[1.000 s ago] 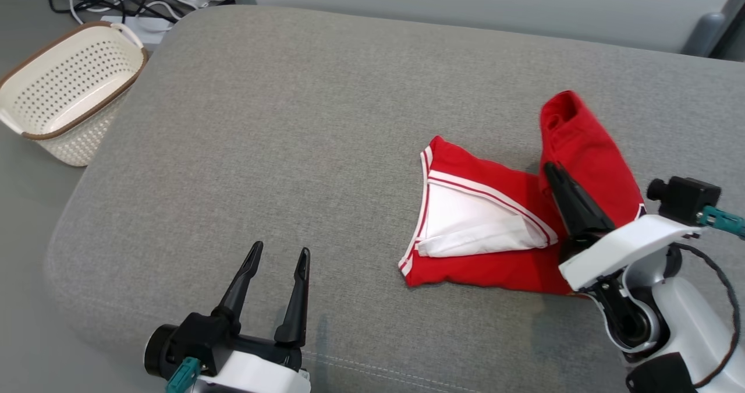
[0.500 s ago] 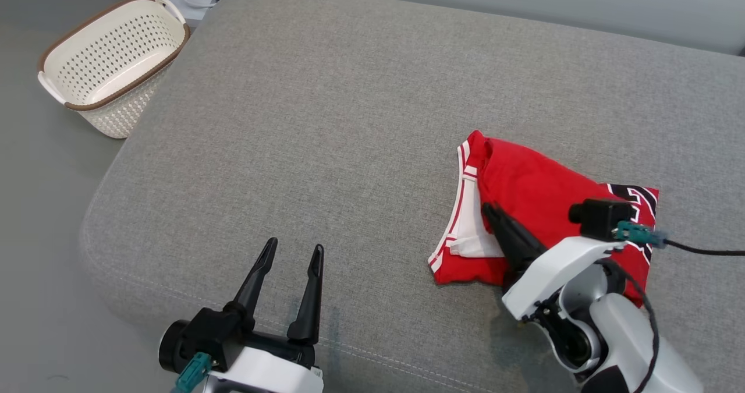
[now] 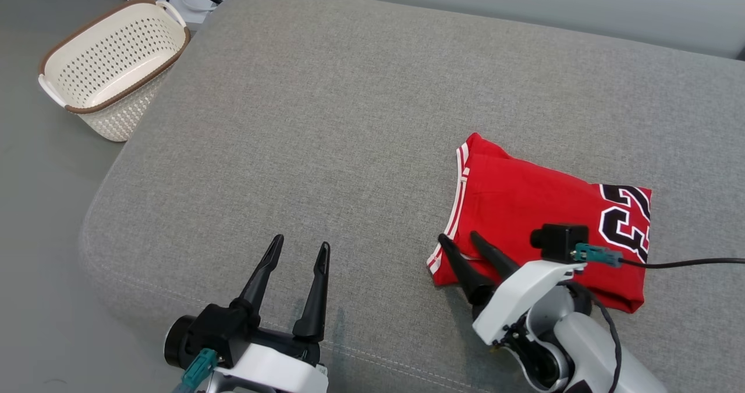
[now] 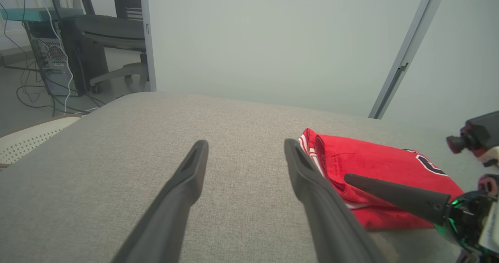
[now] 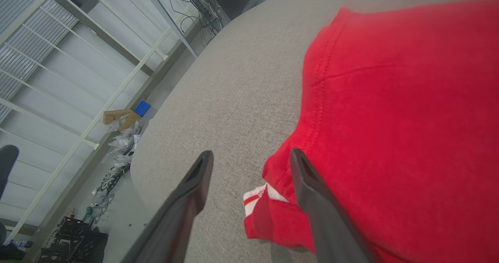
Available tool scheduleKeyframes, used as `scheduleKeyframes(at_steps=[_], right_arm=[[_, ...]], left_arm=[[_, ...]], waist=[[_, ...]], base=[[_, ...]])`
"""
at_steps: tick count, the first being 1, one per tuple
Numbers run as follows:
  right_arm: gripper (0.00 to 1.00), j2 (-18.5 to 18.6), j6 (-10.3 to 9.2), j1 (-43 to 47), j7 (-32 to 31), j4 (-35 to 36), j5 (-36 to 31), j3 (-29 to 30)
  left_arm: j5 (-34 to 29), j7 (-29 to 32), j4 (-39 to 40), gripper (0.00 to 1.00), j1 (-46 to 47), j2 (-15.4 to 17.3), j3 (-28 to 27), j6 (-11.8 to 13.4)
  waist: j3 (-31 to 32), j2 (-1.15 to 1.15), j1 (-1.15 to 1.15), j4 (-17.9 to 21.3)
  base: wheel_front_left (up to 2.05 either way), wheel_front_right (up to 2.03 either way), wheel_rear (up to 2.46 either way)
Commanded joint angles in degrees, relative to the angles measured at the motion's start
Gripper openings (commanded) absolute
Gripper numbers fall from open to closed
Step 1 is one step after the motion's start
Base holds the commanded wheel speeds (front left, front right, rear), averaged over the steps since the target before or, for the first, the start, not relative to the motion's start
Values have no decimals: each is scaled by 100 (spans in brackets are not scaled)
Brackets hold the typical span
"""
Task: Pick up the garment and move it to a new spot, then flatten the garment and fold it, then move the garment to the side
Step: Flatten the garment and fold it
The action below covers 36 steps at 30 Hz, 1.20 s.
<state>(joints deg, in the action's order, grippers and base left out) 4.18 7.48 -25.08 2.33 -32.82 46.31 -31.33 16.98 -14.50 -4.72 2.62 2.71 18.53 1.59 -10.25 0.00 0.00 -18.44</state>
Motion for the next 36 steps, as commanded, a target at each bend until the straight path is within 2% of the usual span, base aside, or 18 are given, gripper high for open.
scheduleKeyframes(at_steps=[1,5,7,8,11,14,15,19,24,30,36], right_arm=[[100,-109,1,-94,125,214,169,-213],[100,-34,1,-150,468,529,403,-644],[100,54,1,-193,636,551,311,-729],[100,249,1,-298,969,520,-6,-832],[100,348,1,-352,1169,472,-256,-708],[100,425,1,-348,1257,451,-778,-149],[100,306,1,-6,1264,896,-1633,951],[100,213,1,405,1265,1336,-2271,1590],[100,197,1,852,1265,1787,-2662,1986],[100,305,1,1285,1266,2057,-2685,2079],[100,396,1,1704,1266,2352,-2677,2221]], left_arm=[[-31,-50,124,100,203,17,-173,35],[-84,-50,114,100,188,17,-248,44],[-93,-50,117,100,184,17,-273,52],[-109,-50,139,100,171,17,-319,74],[-98,-50,161,100,156,17,-356,91],[-107,-50,169,100,138,17,-419,111],[-144,-50,189,100,141,17,-514,126],[-212,-50,185,100,170,17,-565,105],[-321,-50,213,100,199,17,-658,50],[-323,-50,199,100,94,17,-826,25],[-332,-50,129,100,-24,17,-891,-47]], waist=[[19,0,0,17],[84,0,0,96],[107,0,0,129],[145,0,0,203],[186,0,0,285],[255,0,0,434],[351,0,0,670],[437,0,0,937],[546,0,0,1313],[738,0,0,1777],[929,0,0,1990]], base=[[0,0,0],[0,0,0],[0,0,0],[0,0,0],[0,0,0],[0,0,0],[0,0,0],[0,0,0],[0,0,0],[0,0,0],[0,0,0]])
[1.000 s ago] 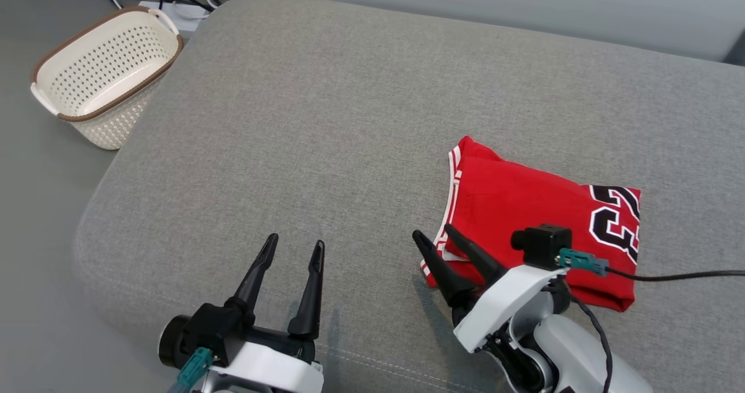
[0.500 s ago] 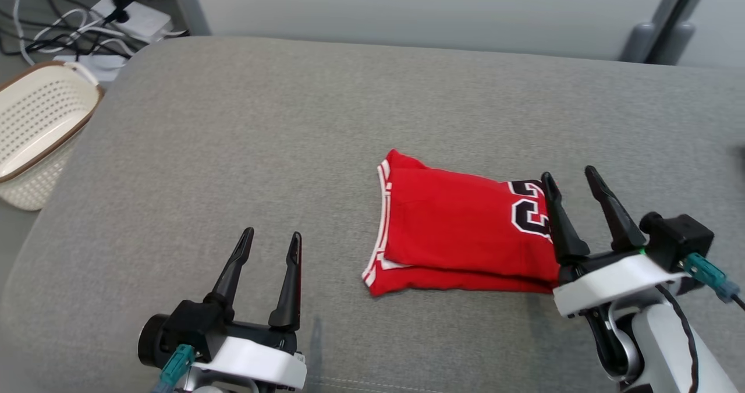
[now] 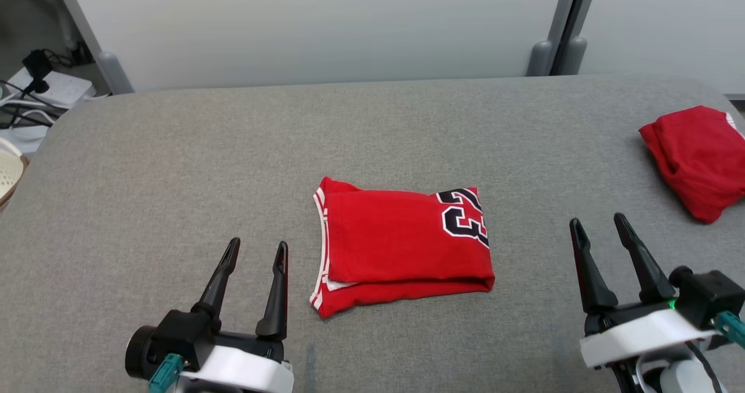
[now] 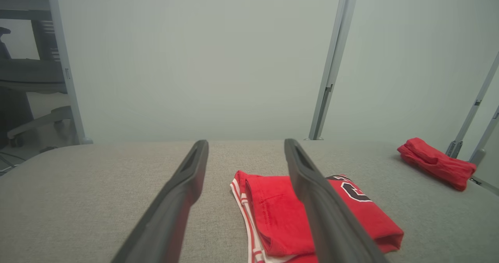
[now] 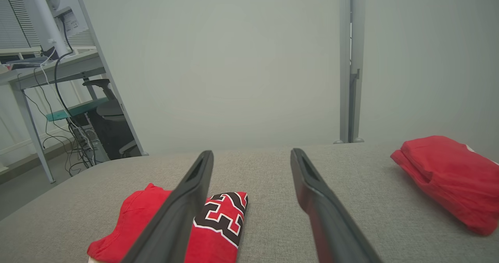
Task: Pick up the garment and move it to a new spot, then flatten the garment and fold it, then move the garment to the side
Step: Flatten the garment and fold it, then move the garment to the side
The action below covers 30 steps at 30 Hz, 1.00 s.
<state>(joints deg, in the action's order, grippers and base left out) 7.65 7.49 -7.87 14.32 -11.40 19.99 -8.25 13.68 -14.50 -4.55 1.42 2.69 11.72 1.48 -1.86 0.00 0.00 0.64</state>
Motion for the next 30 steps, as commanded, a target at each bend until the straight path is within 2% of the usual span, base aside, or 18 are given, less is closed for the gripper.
scheduleKeyframes(at_steps=[1,5,14,30], right_arm=[[100,58,0,66,67,273,-37,-73],[100,80,0,384,67,602,5,-21],[100,146,0,824,67,829,173,-9],[100,100,0,765,68,761,216,24]], left_arm=[[-7,-50,98,100,71,19,-219,-45],[-46,-50,109,100,-14,19,-256,-79],[-100,-50,120,100,-246,19,-333,-164],[-115,-50,111,100,-187,19,-308,-170]], waist=[[120,0,0,100],[179,0,0,141],[301,0,0,155],[189,0,0,-55]], base=[[0,0,0],[0,0,0],[0,0,0],[0,0,0]])
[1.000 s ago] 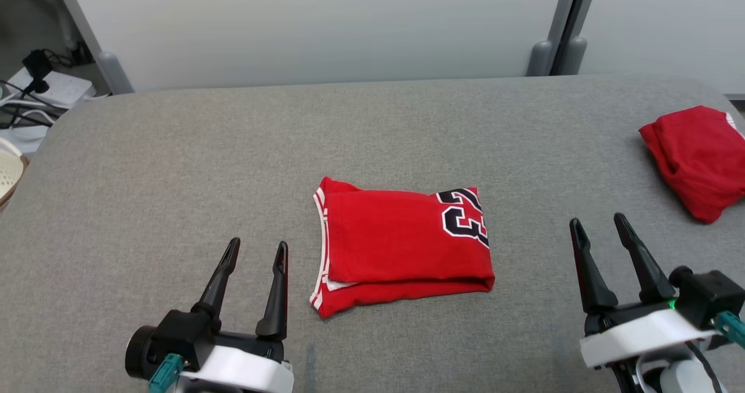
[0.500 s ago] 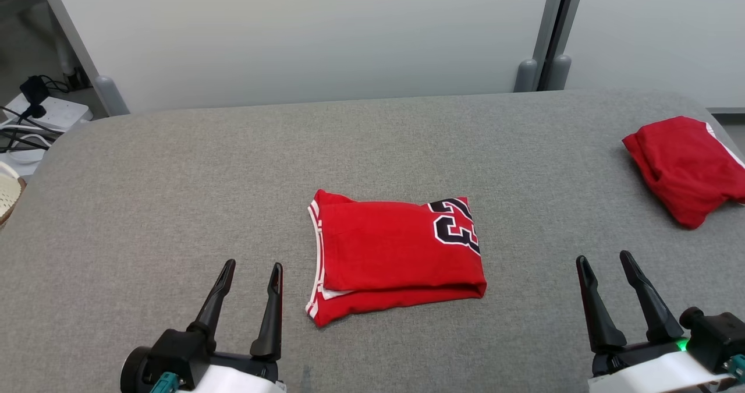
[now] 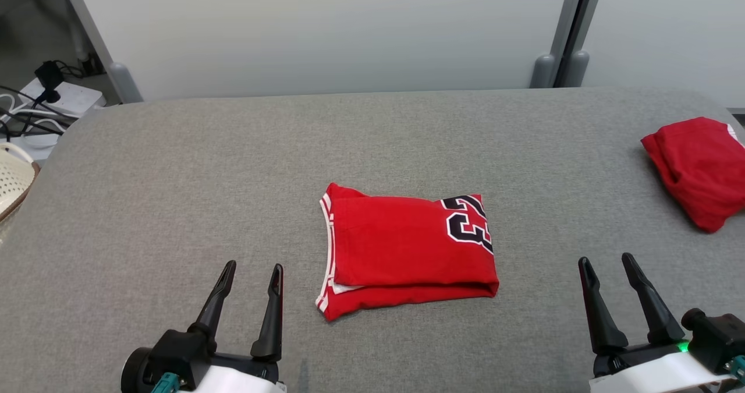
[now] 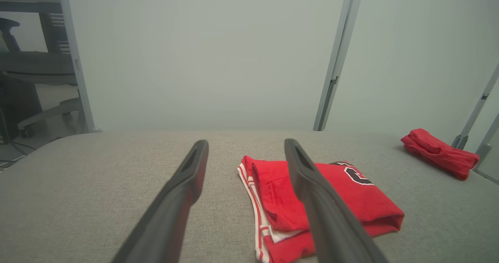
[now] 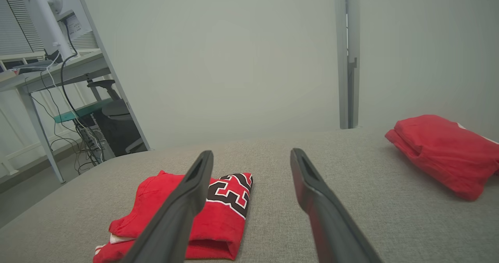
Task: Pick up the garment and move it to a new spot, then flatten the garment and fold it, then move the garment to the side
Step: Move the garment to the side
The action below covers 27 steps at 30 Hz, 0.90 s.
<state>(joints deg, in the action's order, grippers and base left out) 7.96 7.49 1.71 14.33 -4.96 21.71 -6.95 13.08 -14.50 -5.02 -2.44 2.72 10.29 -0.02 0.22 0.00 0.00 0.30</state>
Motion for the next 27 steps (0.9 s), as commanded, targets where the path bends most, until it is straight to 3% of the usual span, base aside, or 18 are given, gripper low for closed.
scheduleKeyframes(at_steps=[1,10,21,27], right_arm=[[100,55,0,-209,67,64,91,-109],[100,219,0,-923,18,-1151,1381,-659],[100,502,0,-2538,-966,-2843,2973,-1316],[100,638,0,-3006,-1194,-3684,3185,-1532]], left_arm=[[-59,-50,168,100,208,16,-160,-20],[-99,-50,284,100,367,16,-34,-36],[29,-50,247,100,603,16,151,-32],[69,-50,260,100,698,16,212,-18]], waist=[[-35,0,0,-49],[-391,0,0,-417],[-803,0,0,-798],[-953,0,0,-994]], base=[[0,0,0],[0,0,0],[0,0,0],[0,0,0]])
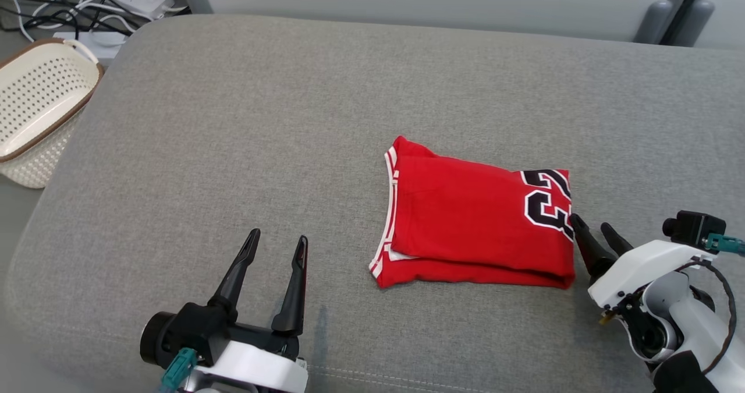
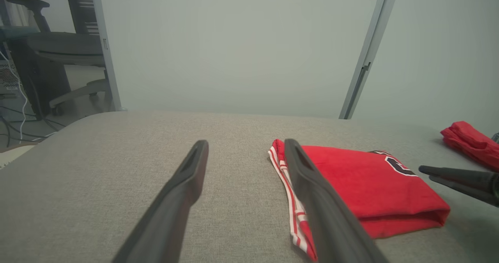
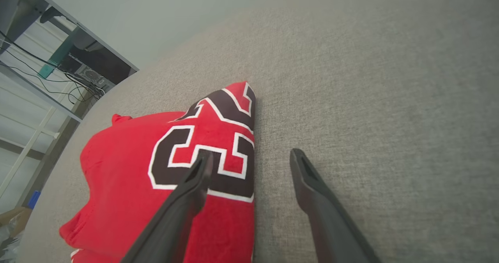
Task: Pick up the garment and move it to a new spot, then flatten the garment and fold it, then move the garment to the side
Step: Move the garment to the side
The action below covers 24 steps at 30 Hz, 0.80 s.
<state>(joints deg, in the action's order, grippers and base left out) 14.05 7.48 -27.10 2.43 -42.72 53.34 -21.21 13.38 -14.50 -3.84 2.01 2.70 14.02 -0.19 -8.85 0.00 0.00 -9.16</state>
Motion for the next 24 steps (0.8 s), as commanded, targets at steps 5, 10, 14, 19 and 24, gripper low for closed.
scheduleKeyframes(at_steps=[5,10,14,19,24], right_arm=[[100,-22,1,-336,-57,-198,274,-337],[100,-42,1,-416,-60,-466,351,-577],[100,-95,1,-483,-21,-663,468,-773],[0,-92,1,-575,-1,-747,633,-1006],[0,98,1,-664,363,-596,604,-1301]], left_arm=[[43,-50,173,100,299,18,-139,23],[-12,-50,340,100,377,18,-110,-23],[-34,-50,445,100,412,18,-63,-51],[-61,-50,545,100,446,18,-45,-70],[-74,-50,588,100,423,18,-87,-73]], waist=[[-146,0,0,-120],[-207,0,0,-172],[-251,0,0,-223],[-285,0,0,-287],[-277,0,0,-331]], base=[[0,0,0],[0,0,0],[0,0,0],[0,0,0],[0,0,0]])
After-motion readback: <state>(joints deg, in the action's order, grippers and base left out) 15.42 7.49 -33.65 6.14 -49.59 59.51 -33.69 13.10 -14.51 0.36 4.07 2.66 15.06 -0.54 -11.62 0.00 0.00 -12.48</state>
